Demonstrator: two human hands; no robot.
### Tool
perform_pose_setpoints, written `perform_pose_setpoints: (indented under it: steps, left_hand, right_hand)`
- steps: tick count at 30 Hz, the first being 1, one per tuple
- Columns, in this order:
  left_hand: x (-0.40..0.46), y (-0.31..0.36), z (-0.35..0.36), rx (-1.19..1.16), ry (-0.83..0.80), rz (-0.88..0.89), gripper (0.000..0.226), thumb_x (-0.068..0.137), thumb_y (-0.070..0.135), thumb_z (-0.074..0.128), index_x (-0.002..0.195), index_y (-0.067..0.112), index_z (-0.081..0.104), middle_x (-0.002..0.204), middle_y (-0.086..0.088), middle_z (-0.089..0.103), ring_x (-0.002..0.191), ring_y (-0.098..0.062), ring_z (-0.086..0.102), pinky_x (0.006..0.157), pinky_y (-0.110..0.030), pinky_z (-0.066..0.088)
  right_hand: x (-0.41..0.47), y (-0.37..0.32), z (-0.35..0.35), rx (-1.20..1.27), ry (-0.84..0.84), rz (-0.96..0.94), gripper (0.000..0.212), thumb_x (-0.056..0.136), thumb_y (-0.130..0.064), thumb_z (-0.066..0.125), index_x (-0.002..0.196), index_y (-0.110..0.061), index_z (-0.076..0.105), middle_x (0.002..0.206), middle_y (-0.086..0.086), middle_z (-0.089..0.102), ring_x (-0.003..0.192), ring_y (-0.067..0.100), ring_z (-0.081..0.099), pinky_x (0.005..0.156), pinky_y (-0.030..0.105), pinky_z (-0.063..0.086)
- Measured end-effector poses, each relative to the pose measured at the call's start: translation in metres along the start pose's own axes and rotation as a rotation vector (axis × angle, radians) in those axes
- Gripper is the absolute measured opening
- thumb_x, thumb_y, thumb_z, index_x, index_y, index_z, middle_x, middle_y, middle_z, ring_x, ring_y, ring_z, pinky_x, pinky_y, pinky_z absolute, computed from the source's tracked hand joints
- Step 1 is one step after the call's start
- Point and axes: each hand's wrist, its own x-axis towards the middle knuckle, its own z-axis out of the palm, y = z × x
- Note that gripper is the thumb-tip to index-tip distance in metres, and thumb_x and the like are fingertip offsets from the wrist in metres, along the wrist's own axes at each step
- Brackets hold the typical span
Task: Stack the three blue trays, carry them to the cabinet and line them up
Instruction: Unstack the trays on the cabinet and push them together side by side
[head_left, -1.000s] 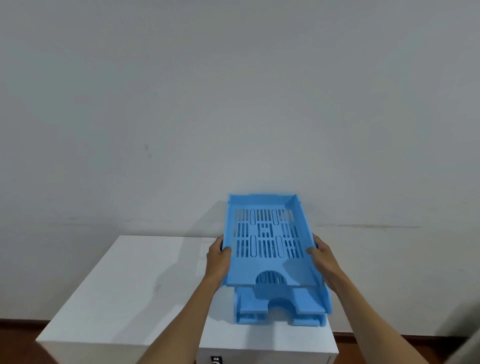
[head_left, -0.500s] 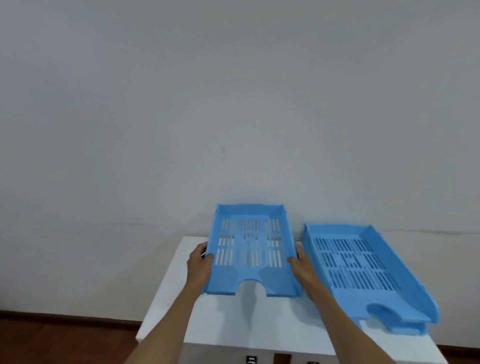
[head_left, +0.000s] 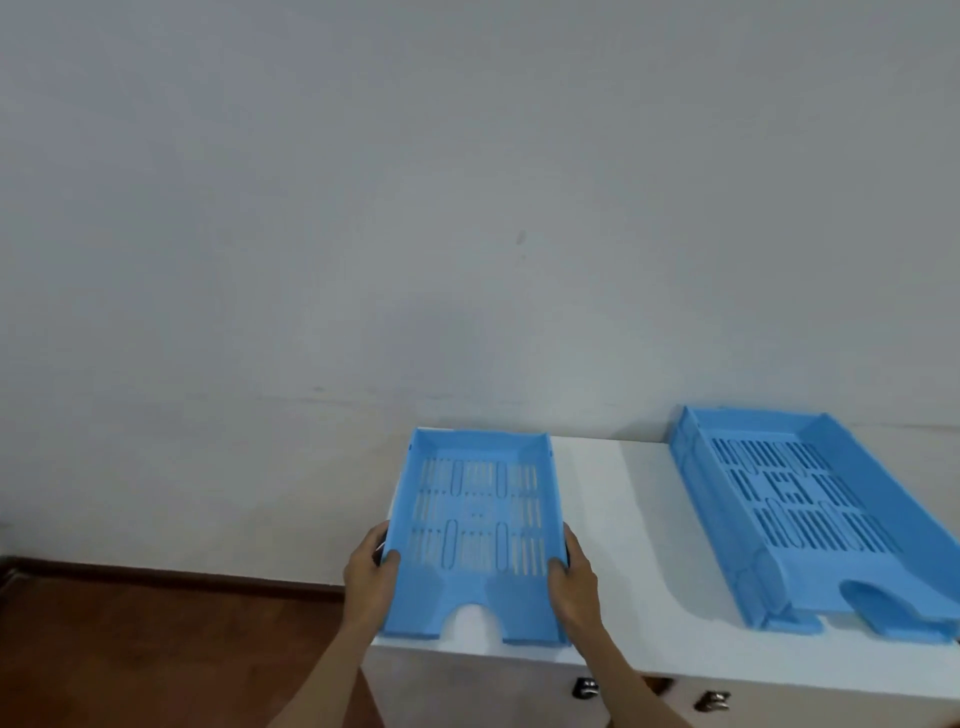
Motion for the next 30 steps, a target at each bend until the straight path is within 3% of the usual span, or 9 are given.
perform_pose_setpoints:
  steps: [4, 9, 13, 15, 18, 20, 22, 25, 30]
  left_hand:
    - [0.018, -0.003, -0.008, 0.042, -0.013, 0.005, 0.042, 0.089, -0.002, 0.05, 0.117, 0.026, 0.063, 0.097, 0.01, 0.071, 0.075, 0.001, 0.069, 0.052, -0.014, 0.051]
    - [0.049, -0.004, -0.01, 0.132, -0.08, -0.01, 0.042, 0.093, 0.005, 0.048, 0.128, 0.027, 0.055, 0.099, 0.006, 0.068, 0.078, -0.002, 0.067, 0.056, -0.017, 0.049]
    - [0.064, -0.008, -0.011, 0.171, -0.106, -0.025, 0.041, 0.094, 0.007, 0.046, 0.13, 0.026, 0.053, 0.096, 0.009, 0.066, 0.078, -0.004, 0.066, 0.056, -0.019, 0.049]
    - [0.067, -0.008, -0.012, 0.181, -0.103, -0.013, 0.04, 0.094, 0.008, 0.048, 0.131, 0.023, 0.052, 0.097, 0.007, 0.067, 0.077, -0.003, 0.066, 0.056, -0.019, 0.05]
    - [0.062, 0.001, -0.012, 0.206, -0.123, -0.009, 0.044, 0.095, 0.014, 0.051, 0.138, 0.019, 0.042, 0.123, -0.008, 0.063, 0.093, -0.017, 0.067, 0.077, -0.035, 0.057]
    - [0.058, 0.008, -0.011, 0.282, -0.073, 0.03, 0.056, 0.096, 0.02, 0.054, 0.146, 0.013, 0.032, 0.143, -0.012, 0.048, 0.122, -0.029, 0.055, 0.101, -0.047, 0.048]
    - [0.053, 0.021, -0.007, 0.329, -0.041, 0.113, 0.06, 0.096, 0.025, 0.054, 0.149, 0.011, 0.029, 0.151, -0.012, 0.04, 0.136, -0.03, 0.04, 0.113, -0.051, 0.035]
    - [0.046, 0.047, 0.009, 0.364, -0.12, 0.204, 0.057, 0.097, 0.027, 0.054, 0.148, 0.008, 0.034, 0.154, -0.011, 0.038, 0.141, -0.028, 0.034, 0.118, -0.045, 0.026]
    - [0.027, 0.091, 0.061, 0.272, -0.323, 0.233, 0.047, 0.099, 0.03, 0.051, 0.143, 0.015, 0.043, 0.151, -0.007, 0.044, 0.14, -0.022, 0.038, 0.115, -0.035, 0.027]
  right_hand:
    - [0.007, -0.004, 0.016, -0.027, 0.018, -0.02, 0.058, 0.097, -0.009, 0.041, 0.151, -0.029, 0.031, 0.123, -0.001, 0.061, 0.079, -0.002, 0.061, 0.059, 0.013, 0.047]
    - [0.025, -0.011, 0.027, -0.048, 0.003, -0.016, 0.058, 0.101, -0.017, 0.04, 0.154, -0.031, 0.02, 0.139, 0.002, 0.053, 0.085, 0.007, 0.065, 0.064, 0.021, 0.05]
    - [0.036, -0.012, 0.032, -0.072, -0.033, -0.002, 0.059, 0.101, -0.021, 0.043, 0.154, -0.029, 0.017, 0.124, -0.001, 0.057, 0.082, 0.005, 0.065, 0.072, 0.028, 0.057]
    - [0.038, -0.013, 0.031, -0.078, -0.051, -0.014, 0.06, 0.102, -0.024, 0.044, 0.155, -0.028, 0.016, 0.124, -0.001, 0.058, 0.082, 0.002, 0.064, 0.069, 0.023, 0.057]
    - [0.04, -0.018, 0.022, -0.045, -0.06, -0.047, 0.059, 0.102, -0.027, 0.045, 0.154, -0.027, 0.019, 0.144, 0.004, 0.051, 0.096, 0.003, 0.064, 0.066, 0.011, 0.053]
    - [0.041, -0.025, 0.01, -0.025, -0.017, -0.077, 0.055, 0.102, -0.029, 0.045, 0.153, -0.028, 0.024, 0.152, 0.005, 0.044, 0.123, 0.018, 0.056, 0.091, 0.022, 0.051]
    - [0.042, -0.035, -0.005, -0.017, 0.033, -0.107, 0.05, 0.102, -0.029, 0.044, 0.15, -0.029, 0.031, 0.15, 0.006, 0.046, 0.134, 0.023, 0.048, 0.1, 0.027, 0.04]
    - [0.043, -0.049, -0.03, -0.02, 0.083, -0.145, 0.044, 0.102, -0.031, 0.044, 0.145, -0.03, 0.04, 0.144, 0.006, 0.054, 0.131, 0.02, 0.05, 0.097, 0.023, 0.034]
    - [0.04, -0.069, -0.081, -0.028, 0.129, -0.217, 0.043, 0.102, -0.031, 0.044, 0.144, -0.024, 0.046, 0.144, 0.003, 0.054, 0.13, 0.016, 0.051, 0.1, 0.021, 0.033]
